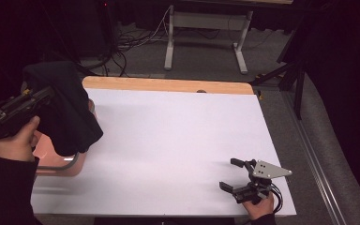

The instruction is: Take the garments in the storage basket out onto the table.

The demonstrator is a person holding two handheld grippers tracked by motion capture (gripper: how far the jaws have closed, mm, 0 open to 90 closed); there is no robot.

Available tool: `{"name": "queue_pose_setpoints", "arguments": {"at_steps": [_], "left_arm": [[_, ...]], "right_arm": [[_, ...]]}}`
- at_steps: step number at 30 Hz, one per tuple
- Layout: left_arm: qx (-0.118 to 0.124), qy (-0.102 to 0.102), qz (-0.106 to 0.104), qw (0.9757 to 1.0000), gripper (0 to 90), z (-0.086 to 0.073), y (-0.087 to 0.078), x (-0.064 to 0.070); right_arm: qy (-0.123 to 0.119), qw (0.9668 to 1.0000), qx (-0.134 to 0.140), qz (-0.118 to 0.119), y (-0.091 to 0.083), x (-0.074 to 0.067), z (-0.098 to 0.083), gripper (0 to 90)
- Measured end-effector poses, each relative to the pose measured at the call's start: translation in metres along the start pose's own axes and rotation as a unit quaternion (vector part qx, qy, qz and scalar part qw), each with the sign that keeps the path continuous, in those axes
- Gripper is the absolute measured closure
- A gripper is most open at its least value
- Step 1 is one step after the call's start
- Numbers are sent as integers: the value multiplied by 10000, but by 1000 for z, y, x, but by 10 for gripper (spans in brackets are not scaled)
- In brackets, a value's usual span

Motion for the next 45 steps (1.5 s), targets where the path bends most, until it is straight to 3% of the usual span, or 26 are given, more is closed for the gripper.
{"name": "queue_pose_setpoints", "arguments": {"at_steps": [9, 14, 21, 31, 45], "left_arm": [[25, 127, -446, 9989, 739, -1, 5, 27], [-44, 167, -739, 9971, 738, -6, 13, 44], [-27, 216, -1179, 9928, 738, -16, 26, 68], [-32, 109, -1689, 9856, 737, -30, 48, 95], [-166, -34, -2080, 9780, 736, -58, 68, 120]], "right_arm": [[2, 10000, 12, 8, 0, 0, 0, 39], [2, 10000, 15, 9, 0, 0, 0, 39], [1, 10000, 19, 20, -1, 0, 0, 39], [-11, 10000, 24, 34, -1, -1, 1, 39], [-29, 10000, 38, 42, -2, -1, 1, 38]]}}
Point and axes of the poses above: each handheld gripper's, and its own axes: y roughly forward along the jaws, z roughly out of its top, x roughly to its right, the point moved 8 cm from there along y, roughly forward along the jaws, and after that the axes turned 6 degrees about -z, right-handed, at the moved point
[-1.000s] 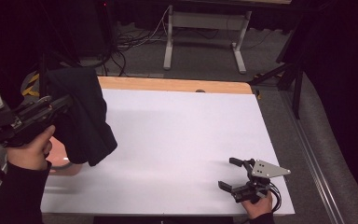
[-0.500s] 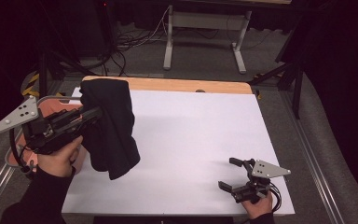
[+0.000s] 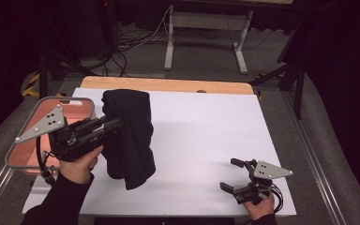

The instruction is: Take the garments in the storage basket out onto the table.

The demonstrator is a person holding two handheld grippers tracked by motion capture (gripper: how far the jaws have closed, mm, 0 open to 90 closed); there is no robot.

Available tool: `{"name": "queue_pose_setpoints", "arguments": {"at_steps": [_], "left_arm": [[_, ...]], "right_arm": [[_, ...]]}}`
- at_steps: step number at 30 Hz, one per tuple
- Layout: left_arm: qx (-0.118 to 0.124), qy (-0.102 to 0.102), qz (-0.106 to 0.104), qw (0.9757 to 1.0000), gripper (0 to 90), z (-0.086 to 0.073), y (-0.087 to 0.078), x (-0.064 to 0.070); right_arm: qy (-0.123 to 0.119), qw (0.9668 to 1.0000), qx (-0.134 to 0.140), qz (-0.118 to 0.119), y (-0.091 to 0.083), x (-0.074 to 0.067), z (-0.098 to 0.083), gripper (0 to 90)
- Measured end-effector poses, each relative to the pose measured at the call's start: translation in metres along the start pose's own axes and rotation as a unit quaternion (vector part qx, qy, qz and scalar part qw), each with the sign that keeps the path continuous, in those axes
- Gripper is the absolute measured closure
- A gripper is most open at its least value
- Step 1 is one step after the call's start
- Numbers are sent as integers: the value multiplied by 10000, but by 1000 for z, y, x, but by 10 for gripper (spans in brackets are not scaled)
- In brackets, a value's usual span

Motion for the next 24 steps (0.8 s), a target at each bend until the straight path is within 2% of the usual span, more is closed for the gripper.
{"name": "queue_pose_setpoints", "arguments": {"at_steps": [9, 16, 24], "left_arm": [[64, -205, -276, 9994, 736, -19, 12, 4], [25, -294, -380, 9988, 735, -39, 19, 4], [-187, -373, -410, 9983, 736, -60, 32, 2]], "right_arm": [[-13, 10000, 5, -8, 0, 0, 0, 39], [-23, 10000, 3, -11, 0, 0, 0, 39], [-25, 10000, 6, 0, 0, 0, 0, 39]]}}
Point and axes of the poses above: each handheld gripper's, and its own axes: y roughly forward along the jaws, z roughly out of its top, x roughly to its right, the point moved 8 cm from there along y, roughly forward along the jaws, and after that the axes turned 6 degrees about -z, right-handed, at the moved point
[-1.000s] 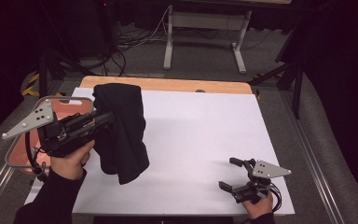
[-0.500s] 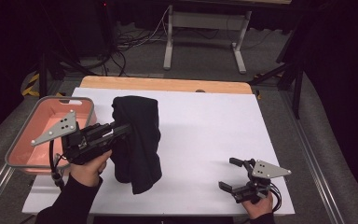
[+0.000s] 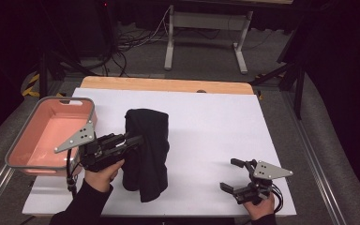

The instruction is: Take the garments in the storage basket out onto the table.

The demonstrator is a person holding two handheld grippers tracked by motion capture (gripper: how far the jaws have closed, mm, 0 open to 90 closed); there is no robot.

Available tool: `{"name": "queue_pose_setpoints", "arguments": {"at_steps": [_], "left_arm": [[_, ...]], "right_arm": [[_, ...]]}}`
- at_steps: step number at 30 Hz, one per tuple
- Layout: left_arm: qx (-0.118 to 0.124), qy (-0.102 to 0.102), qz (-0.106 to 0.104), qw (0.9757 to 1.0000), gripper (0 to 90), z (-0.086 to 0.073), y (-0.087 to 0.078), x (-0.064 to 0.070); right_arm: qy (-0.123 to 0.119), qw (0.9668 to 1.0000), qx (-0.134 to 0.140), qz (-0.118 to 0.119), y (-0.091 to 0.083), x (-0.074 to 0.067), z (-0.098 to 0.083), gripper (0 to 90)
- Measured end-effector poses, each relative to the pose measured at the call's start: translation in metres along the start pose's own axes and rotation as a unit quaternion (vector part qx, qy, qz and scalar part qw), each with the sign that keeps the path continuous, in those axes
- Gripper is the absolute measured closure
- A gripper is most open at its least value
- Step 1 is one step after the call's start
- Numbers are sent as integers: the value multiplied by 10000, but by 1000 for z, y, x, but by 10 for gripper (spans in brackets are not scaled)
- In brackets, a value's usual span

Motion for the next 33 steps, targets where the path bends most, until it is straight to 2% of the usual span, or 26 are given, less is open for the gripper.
{"name": "queue_pose_setpoints", "arguments": {"at_steps": [12, 26, 33], "left_arm": [[-131, -73, -125, 9998, 735, -18, 20, -4], [-462, -245, -108, 9986, 731, -42, 44, -14], [-572, -466, -115, 9972, 749, -53, 55, -22]], "right_arm": [[5, 10000, -10, 5, 0, 0, 0, 39], [48, 10000, -42, 8, 2, 1, -1, 39], [47, 10000, -23, 9, 1, 1, -1, 39]]}}
Point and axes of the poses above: each handheld gripper's, and its own axes: y roughly forward along the jaws, z roughly out of its top, x roughly to its right, the point moved 8 cm from there along y, roughly forward along the jaws, and after that the axes turned 6 degrees about -z, right-handed, at the moved point
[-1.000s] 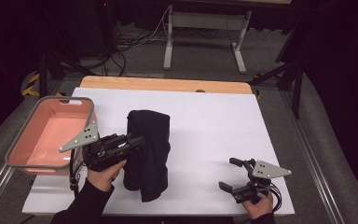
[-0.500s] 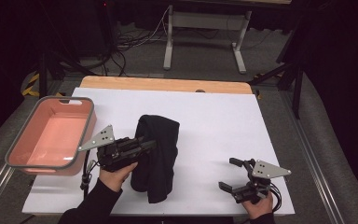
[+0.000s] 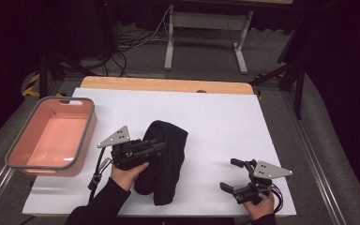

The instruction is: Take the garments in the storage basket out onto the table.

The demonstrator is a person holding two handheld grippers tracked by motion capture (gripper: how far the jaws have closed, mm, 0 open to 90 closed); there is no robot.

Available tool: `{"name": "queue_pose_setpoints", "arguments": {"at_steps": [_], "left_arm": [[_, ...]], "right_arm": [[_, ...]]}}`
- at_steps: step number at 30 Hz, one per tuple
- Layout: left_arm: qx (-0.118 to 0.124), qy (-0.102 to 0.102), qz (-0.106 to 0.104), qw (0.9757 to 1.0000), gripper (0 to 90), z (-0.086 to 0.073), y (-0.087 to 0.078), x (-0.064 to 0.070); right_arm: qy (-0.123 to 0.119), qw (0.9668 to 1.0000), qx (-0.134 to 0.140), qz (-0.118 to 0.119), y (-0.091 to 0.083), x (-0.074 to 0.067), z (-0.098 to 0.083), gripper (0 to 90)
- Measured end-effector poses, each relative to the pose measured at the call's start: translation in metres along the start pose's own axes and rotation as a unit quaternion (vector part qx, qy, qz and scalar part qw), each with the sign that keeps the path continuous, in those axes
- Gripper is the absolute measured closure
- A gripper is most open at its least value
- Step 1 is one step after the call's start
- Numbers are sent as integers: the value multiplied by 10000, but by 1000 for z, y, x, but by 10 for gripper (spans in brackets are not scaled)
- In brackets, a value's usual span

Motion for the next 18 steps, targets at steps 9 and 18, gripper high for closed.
{"name": "queue_pose_setpoints", "arguments": {"at_steps": [9, 18], "left_arm": [[-379, -199, 79, 9991, 872, -15, 18, -13], [-446, -259, 85, 9986, 866, -17, 22, -13]], "right_arm": [[-8, 10000, -5, -3, 0, 0, 0, 39], [-16, 10000, -10, -2, 0, 0, 0, 40]]}}
Point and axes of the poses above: each handheld gripper's, and its own axes: y roughly forward along the jaws, z roughly out of its top, x roughly to its right, the point moved 8 cm from there along y, roughly forward along the jaws, and after that the axes turned 6 degrees about -z, right-handed, at the moved point
